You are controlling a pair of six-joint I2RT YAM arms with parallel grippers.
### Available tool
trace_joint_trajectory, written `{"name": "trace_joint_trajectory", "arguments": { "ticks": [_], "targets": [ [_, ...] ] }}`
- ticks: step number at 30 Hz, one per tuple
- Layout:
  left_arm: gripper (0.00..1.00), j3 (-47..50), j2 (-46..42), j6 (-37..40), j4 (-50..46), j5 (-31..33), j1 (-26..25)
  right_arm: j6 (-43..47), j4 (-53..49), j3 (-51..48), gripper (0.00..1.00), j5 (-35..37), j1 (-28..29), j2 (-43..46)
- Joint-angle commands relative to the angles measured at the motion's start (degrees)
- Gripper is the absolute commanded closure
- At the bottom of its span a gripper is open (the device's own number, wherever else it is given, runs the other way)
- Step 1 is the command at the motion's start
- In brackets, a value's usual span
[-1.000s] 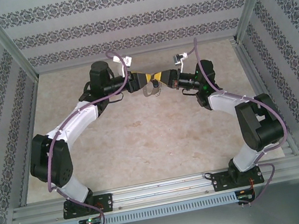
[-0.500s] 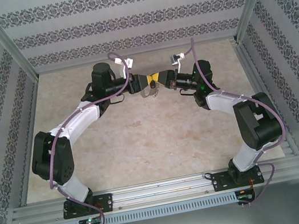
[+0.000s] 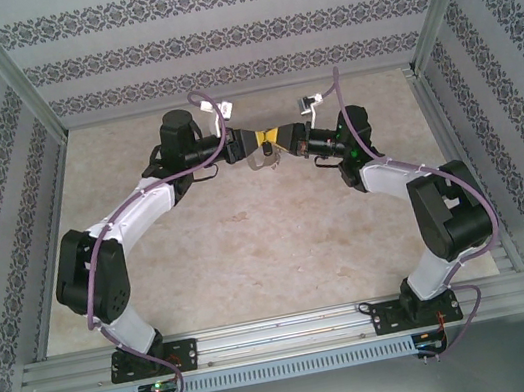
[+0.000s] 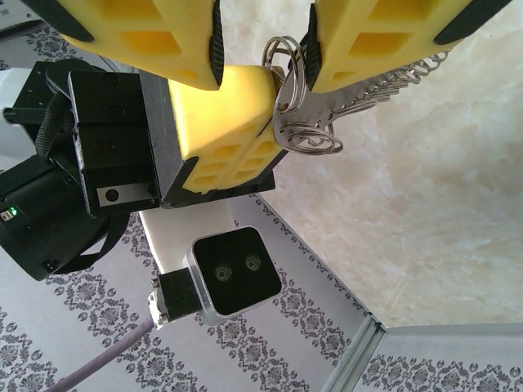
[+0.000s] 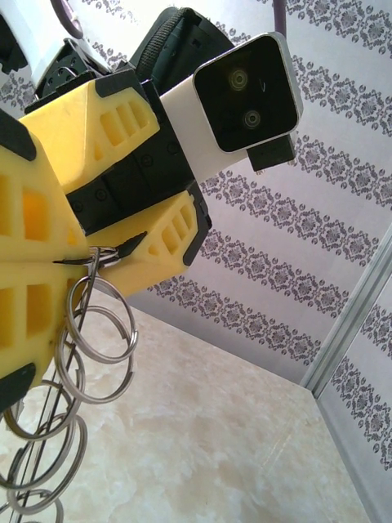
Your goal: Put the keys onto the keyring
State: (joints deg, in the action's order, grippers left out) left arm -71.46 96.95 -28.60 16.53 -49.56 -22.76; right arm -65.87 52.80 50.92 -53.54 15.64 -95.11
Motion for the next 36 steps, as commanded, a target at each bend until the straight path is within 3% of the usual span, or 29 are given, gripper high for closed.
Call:
{"name": "trace_joint_trajectory", "arguments": {
  "ticks": [1,5,11,15,17,18,19,21,25,30,33,36],
  "targets": [
    [0.67,0.45,0.83,-0.41,3.61,-2.42,-0.09,0.36,3.27,1.79,1.0,-1.3,0.88,-0.34],
    [0.68,0.62,1.31,-0.32,3.76,-2.43,-0.18,0.38,3.28,1.75,1.0,-1.32,0.87,-0.37],
    [0.82,0.95,1.4,-0.36,4.36,-2.19,-0.18,0.43,3.19,1.65,1.0,-1.31,0.86,-0.36],
    [1.0,1.28,1.4,-1.36,6.06,-2.03,-0.18,0.56,3.06,1.74,1.0,-1.31,0.78,-0.56],
    [1.0,1.46,1.42,-1.95,6.87,-2.04,-0.22,0.73,2.77,1.86,1.0,-1.44,0.62,-0.6],
    [1.0,1.63,1.27,-2.4,7.4,-1.77,-0.19,0.58,2.74,1.71,0.96,-1.39,0.27,-0.53],
    [1.0,1.83,1.07,-2.91,8.21,-1.51,-0.26,0.56,2.84,1.37,0.81,-1.3,-0.44,-0.15],
    [1.0,2.37,0.58,-4.26,9.56,-0.7,-0.27,0.56,2.71,-0.28,0.66,-0.35,-2.09,1.29],
    [1.0,2.55,-0.18,-6.27,10.12,1.09,-0.26,1.99,0.81,-4.8,0.59,0.78,-5.35,6.15],
    [1.0,2.64,0.13,-11.59,13.27,2.44,-0.35,17.52,-17.78,-5.8,0.59,6.11,-4.5,14.34],
    [1.0,2.71,0.06,-14.85,14.01,4.05,-0.66,33.63,-34.19,-3.85,0.58,15.22,-1.17,19.63],
    [1.0,3.26,-0.52,-17.94,13.83,7.26,-0.87,45.07,-41.97,-2.84,0.58,24.82,2.51,22.98]
  ]
}}
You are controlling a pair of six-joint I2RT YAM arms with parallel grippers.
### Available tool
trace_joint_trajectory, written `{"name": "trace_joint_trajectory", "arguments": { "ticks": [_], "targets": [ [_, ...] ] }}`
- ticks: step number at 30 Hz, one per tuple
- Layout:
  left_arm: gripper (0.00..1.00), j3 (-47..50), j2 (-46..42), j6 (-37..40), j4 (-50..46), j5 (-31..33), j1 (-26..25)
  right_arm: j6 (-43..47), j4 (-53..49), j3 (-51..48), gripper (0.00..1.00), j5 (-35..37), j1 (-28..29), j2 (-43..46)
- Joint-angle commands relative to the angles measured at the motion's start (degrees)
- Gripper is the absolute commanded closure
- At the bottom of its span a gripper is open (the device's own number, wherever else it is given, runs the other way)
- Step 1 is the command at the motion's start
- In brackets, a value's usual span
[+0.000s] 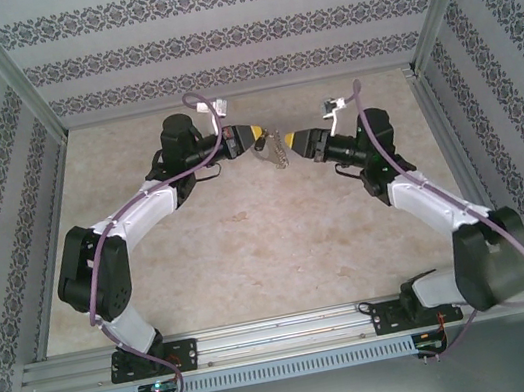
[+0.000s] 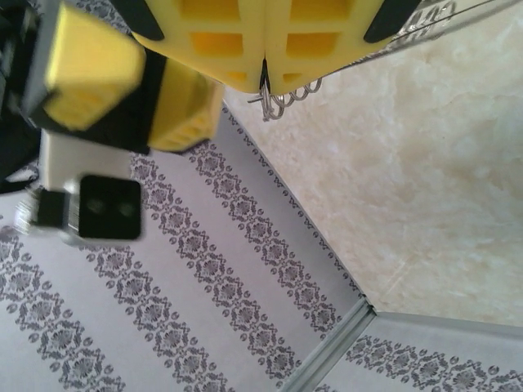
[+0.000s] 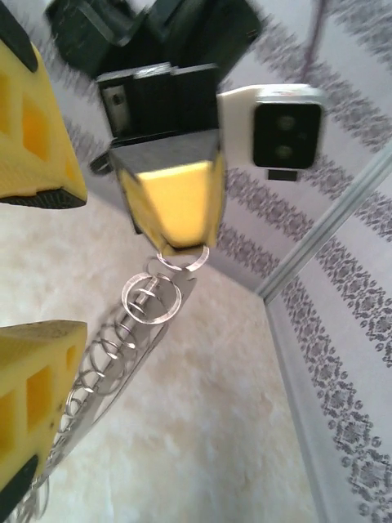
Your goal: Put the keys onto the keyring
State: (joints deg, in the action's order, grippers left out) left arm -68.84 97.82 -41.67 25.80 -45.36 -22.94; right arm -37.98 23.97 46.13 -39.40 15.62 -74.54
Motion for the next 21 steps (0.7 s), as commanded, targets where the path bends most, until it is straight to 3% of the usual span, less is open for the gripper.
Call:
{"name": "trace_joint_trajectory", "arguments": {
  "ticks": [1,10,21],
  "targets": [
    [1.0,1.04,-1.61,-6.03,4.53,4.45,-0.71,19.71,-13.57,1.8,0.58,12.44,3.32,3.16],
    [1.0,0.95,-2.59,-11.08,0.74,11.23,-1.89,33.11,-8.83,-1.1,0.56,16.44,5.54,5.23],
    [1.0,0.21,-3.59,-12.82,-1.23,13.57,-3.86,39.96,-7.44,3.39,0.55,20.27,10.34,0.56]
  ]
}}
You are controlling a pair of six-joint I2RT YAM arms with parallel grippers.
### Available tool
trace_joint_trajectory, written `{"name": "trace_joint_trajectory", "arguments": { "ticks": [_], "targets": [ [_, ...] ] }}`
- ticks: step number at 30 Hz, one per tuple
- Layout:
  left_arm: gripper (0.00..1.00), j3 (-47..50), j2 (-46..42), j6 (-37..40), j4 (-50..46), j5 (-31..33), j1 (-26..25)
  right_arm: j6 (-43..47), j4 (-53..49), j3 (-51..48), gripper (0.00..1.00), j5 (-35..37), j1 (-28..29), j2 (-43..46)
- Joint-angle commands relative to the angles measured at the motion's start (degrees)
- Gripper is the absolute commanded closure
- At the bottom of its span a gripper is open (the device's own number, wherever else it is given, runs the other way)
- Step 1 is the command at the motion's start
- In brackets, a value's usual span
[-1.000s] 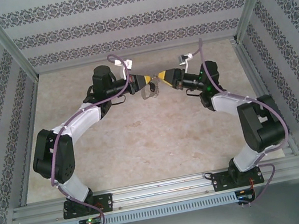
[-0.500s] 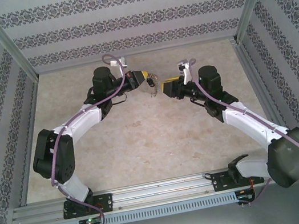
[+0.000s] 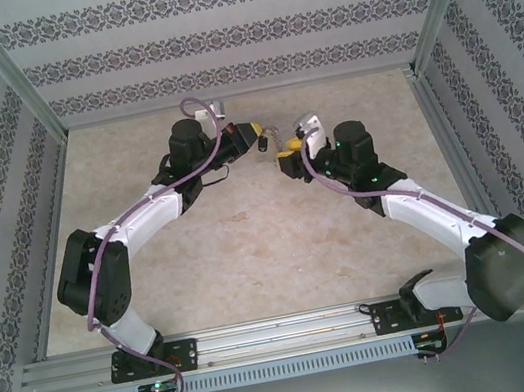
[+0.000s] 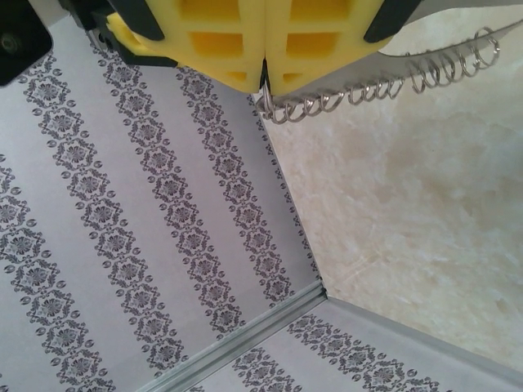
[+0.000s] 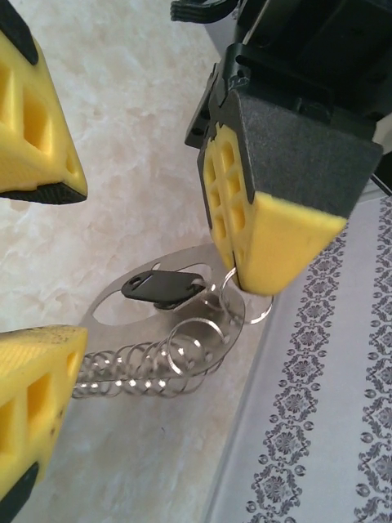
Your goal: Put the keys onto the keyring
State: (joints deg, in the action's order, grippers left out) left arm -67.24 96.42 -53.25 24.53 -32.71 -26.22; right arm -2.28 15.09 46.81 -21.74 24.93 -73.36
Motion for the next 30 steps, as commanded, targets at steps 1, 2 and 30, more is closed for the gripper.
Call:
{"name": "trace_joint_trajectory", "arguments": {
  "ticks": [1,2,30],
  "targets": [
    [1.0,-1.49,-2.17,-1.3,-0.04,0.76,-0.62,5.09,1.45,3.08,0.55,3.29,1.56,-0.93],
    [1.0,-1.61,-2.2,-1.4,-0.1,0.77,-0.68,5.82,1.53,3.27,0.55,3.97,1.99,-1.23],
    [1.0,-2.54,-1.14,-1.75,1.15,-2.36,-1.38,25.98,14.85,3.92,0.56,28.61,11.54,-8.67]
  ]
}}
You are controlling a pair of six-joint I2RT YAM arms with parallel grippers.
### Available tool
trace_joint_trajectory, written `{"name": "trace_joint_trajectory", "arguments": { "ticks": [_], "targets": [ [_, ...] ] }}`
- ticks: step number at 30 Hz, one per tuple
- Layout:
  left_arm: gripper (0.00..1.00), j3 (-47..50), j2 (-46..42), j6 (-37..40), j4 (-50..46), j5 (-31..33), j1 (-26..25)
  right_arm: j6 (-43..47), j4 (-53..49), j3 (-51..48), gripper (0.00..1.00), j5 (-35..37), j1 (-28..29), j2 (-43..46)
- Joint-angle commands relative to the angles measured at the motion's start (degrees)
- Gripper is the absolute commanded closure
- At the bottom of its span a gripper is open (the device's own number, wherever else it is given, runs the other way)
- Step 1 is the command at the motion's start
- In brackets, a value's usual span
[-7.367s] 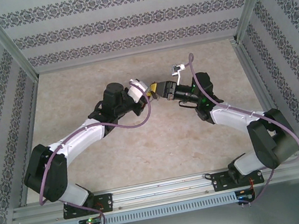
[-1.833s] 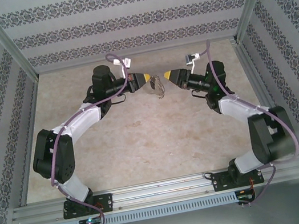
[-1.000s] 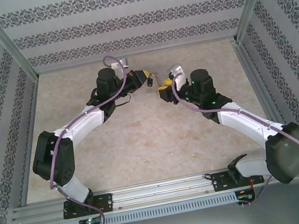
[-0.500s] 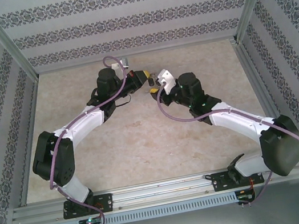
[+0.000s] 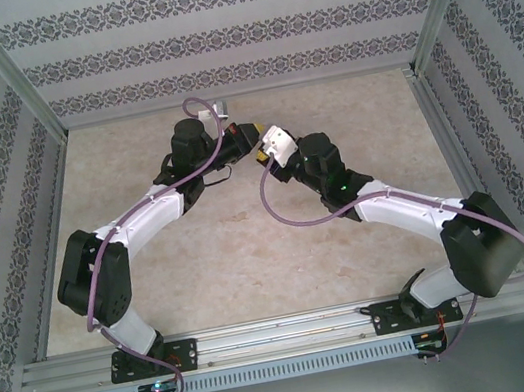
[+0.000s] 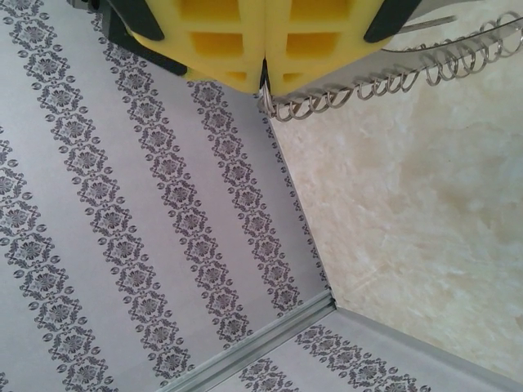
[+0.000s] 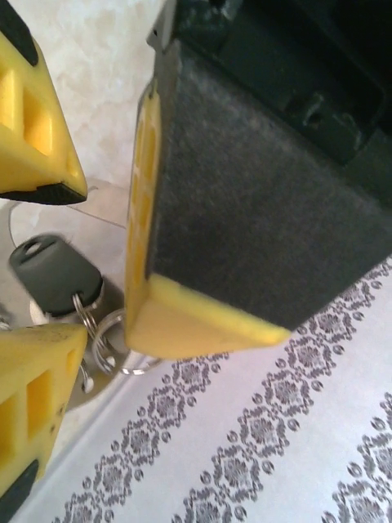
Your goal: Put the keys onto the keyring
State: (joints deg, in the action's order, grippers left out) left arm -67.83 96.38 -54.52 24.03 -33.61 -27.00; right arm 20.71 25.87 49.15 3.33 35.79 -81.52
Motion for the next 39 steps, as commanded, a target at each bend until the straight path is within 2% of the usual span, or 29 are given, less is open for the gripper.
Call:
{"name": "trace_joint_trajectory", "arguments": {
  "ticks": [1,5,10,14,25,31,39],
  "targets": [
    [1.0,-1.95,-1.12,-0.5,1.68,-1.46,-0.68,3.35,4.35,1.78,0.57,3.86,0.68,-0.68],
    [1.0,-2.13,-1.1,-0.4,1.55,-2.12,-0.76,4.5,4.04,2.88,0.6,4.04,0.68,-1.66],
    [1.0,-2.17,-1.18,0.03,0.87,-2.51,-0.77,5.13,4.07,3.76,0.7,4.31,0.92,-2.51],
    [1.0,-2.3,-0.81,0.02,0.85,-3.02,-0.79,5.48,4.43,4.13,0.7,4.46,1.03,-2.85],
    [1.0,-2.66,-0.14,0.18,0.92,-3.48,-0.9,7.34,9.59,2.04,0.6,7.77,1.56,-2.35],
    [1.0,-2.57,-0.38,1.42,0.25,-3.13,-0.88,7.02,12.89,-3.77,0.55,8.49,1.24,1.49],
    [1.0,-2.39,-0.72,1.79,-0.11,-2.96,-0.86,3.49,14.17,-9.49,0.53,6.43,0.77,7.25]
  ]
}}
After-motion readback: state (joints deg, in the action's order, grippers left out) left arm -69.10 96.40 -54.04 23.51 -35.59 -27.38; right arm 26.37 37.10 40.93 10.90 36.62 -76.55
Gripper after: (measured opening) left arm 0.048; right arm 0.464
